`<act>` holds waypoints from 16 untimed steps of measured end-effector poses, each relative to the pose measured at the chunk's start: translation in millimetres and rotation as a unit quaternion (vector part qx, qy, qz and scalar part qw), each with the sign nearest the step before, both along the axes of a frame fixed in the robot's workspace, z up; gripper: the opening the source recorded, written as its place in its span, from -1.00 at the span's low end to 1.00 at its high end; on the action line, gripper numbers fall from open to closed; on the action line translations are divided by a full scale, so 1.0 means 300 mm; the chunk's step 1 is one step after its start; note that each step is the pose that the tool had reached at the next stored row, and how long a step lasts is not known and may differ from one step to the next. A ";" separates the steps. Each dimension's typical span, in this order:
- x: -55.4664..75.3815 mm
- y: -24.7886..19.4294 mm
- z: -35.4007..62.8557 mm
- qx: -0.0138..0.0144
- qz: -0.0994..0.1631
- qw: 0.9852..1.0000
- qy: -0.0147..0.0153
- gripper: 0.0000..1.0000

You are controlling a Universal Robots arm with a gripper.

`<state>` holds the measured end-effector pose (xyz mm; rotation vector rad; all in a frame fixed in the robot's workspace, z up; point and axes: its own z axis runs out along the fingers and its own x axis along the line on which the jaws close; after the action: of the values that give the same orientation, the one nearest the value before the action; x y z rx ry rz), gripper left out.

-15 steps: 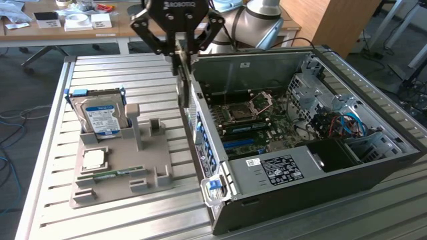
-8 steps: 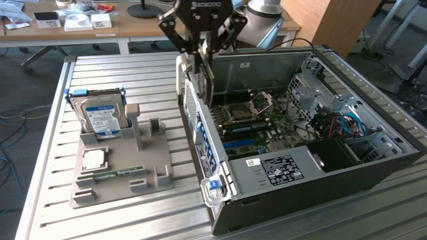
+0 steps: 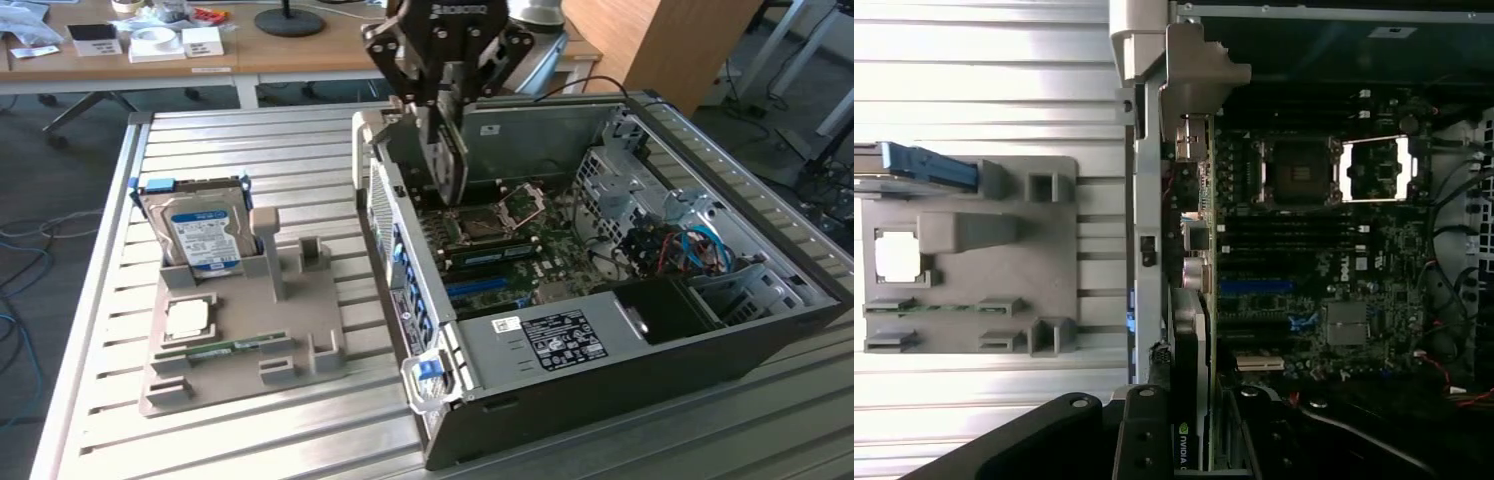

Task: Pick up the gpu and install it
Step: 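Pick up the gpu and move the gpu toward the slot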

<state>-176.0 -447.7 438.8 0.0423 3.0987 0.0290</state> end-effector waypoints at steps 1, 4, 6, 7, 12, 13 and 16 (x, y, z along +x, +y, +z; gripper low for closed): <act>0.013 0.000 0.000 0.000 0.000 1.000 0.000 -0.45; 0.057 0.000 0.000 0.000 0.000 1.000 0.000 -0.45; 0.087 0.000 0.000 0.000 0.000 1.000 0.000 -0.45; 0.103 0.000 0.000 0.000 0.000 1.000 0.000 -0.45; 0.178 0.000 0.000 0.000 0.000 1.000 0.000 -0.45; 0.194 0.000 0.000 0.000 0.000 1.000 0.000 -0.45; 0.239 0.000 0.000 0.000 0.000 1.000 0.000 -0.45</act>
<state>-104.3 -447.7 438.8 0.0425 3.0987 0.0291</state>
